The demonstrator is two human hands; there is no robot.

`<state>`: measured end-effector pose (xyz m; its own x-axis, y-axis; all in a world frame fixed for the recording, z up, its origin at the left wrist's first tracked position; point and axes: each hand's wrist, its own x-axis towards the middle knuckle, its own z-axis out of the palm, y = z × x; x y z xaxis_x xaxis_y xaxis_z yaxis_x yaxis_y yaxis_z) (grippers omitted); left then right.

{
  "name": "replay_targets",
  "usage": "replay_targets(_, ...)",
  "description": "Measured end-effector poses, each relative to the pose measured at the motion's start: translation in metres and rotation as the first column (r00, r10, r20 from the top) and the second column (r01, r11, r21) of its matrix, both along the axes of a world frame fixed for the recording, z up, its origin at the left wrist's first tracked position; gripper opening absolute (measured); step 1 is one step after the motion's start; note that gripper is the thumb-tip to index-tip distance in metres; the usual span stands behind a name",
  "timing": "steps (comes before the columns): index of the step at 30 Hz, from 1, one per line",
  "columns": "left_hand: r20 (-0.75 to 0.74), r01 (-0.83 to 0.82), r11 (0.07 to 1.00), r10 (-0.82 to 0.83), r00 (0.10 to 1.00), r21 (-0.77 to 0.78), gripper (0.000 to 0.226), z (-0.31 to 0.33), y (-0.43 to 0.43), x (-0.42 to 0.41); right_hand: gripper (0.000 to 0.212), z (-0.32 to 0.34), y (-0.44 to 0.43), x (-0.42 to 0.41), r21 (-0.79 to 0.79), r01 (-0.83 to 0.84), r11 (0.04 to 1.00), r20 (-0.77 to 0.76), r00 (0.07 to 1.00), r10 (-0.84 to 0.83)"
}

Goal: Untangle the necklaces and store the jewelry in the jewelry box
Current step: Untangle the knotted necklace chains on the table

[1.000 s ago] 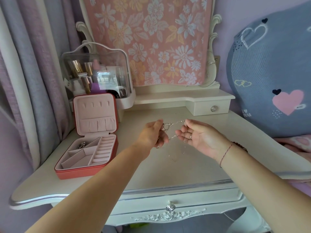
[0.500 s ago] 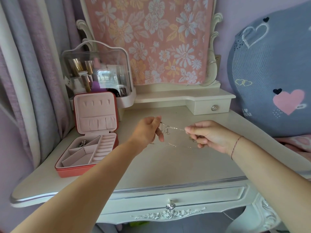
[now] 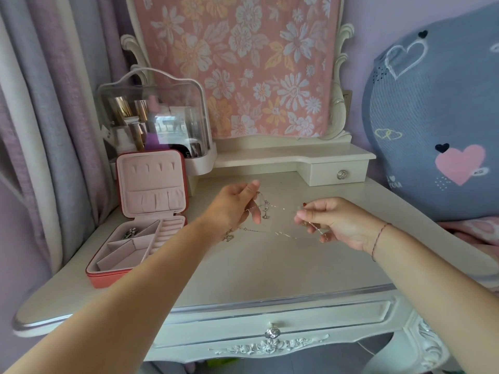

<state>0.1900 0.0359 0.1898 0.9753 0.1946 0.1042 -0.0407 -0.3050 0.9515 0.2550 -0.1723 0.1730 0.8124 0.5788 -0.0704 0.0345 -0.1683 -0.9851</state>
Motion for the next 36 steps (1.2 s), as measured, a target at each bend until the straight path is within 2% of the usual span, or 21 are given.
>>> replay_targets(5, 0.017, 0.041, 0.981, -0.039, 0.999, -0.188, 0.035, 0.009, -0.002, 0.0, 0.011, -0.009, 0.004, -0.002, 0.074, 0.073, 0.995, -0.035, 0.997, -0.071)
replay_targets(10, -0.002, 0.029, 0.998, -0.03, 1.0, -0.064, 0.034, 0.013, 0.002, -0.002, 0.015, -0.012, 0.004, 0.0, 0.146, 0.154, 0.977, -0.031, 0.988, -0.151)
replay_targets(13, -0.012, 0.022, 1.0, -0.022, 1.0, -0.005, 0.034, 0.011, 0.006, -0.001, 0.019, -0.01, 0.002, 0.002, 0.297, 0.196, 0.935, -0.153, 0.976, -0.156)
replay_targets(16, -0.023, 0.016, 1.0, -0.016, 1.0, 0.002, 0.035, 0.009, 0.009, -0.001, 0.025, -0.008, 0.0, 0.005, 0.411, 0.202, 0.889, -0.268, 0.959, -0.094)
replay_targets(20, -0.017, -0.007, 1.0, 0.007, 1.0, 0.023, 0.036, 0.006, 0.016, 0.002, 0.026, -0.008, -0.004, 0.007, 0.476, 0.243, 0.845, -0.378, 0.924, -0.053)
replay_targets(23, -0.008, -0.021, 1.0, 0.022, 1.0, 0.005, 0.034, 0.006, 0.021, 0.001, 0.022, -0.009, -0.011, 0.009, 0.435, 0.236, 0.869, -0.392, 0.918, -0.053)
replay_targets(29, -0.009, -0.055, 0.998, 0.056, 0.998, 0.017, 0.035, 0.008, 0.028, -0.003, 0.017, -0.015, -0.025, 0.014, 0.363, 0.148, 0.92, -0.321, 0.947, -0.026)
replay_targets(32, -0.006, -0.055, 0.998, 0.055, 0.998, 0.038, 0.036, 0.008, 0.031, -0.003, 0.019, -0.018, -0.031, 0.015, 0.286, 0.095, 0.953, -0.219, 0.975, -0.032)
replay_targets(36, -0.012, -0.069, 0.988, 0.071, 0.997, 0.136, 0.033, 0.007, 0.035, -0.004, 0.029, -0.013, -0.039, 0.013, 0.038, 0.076, 0.996, 0.04, 0.996, -0.078)
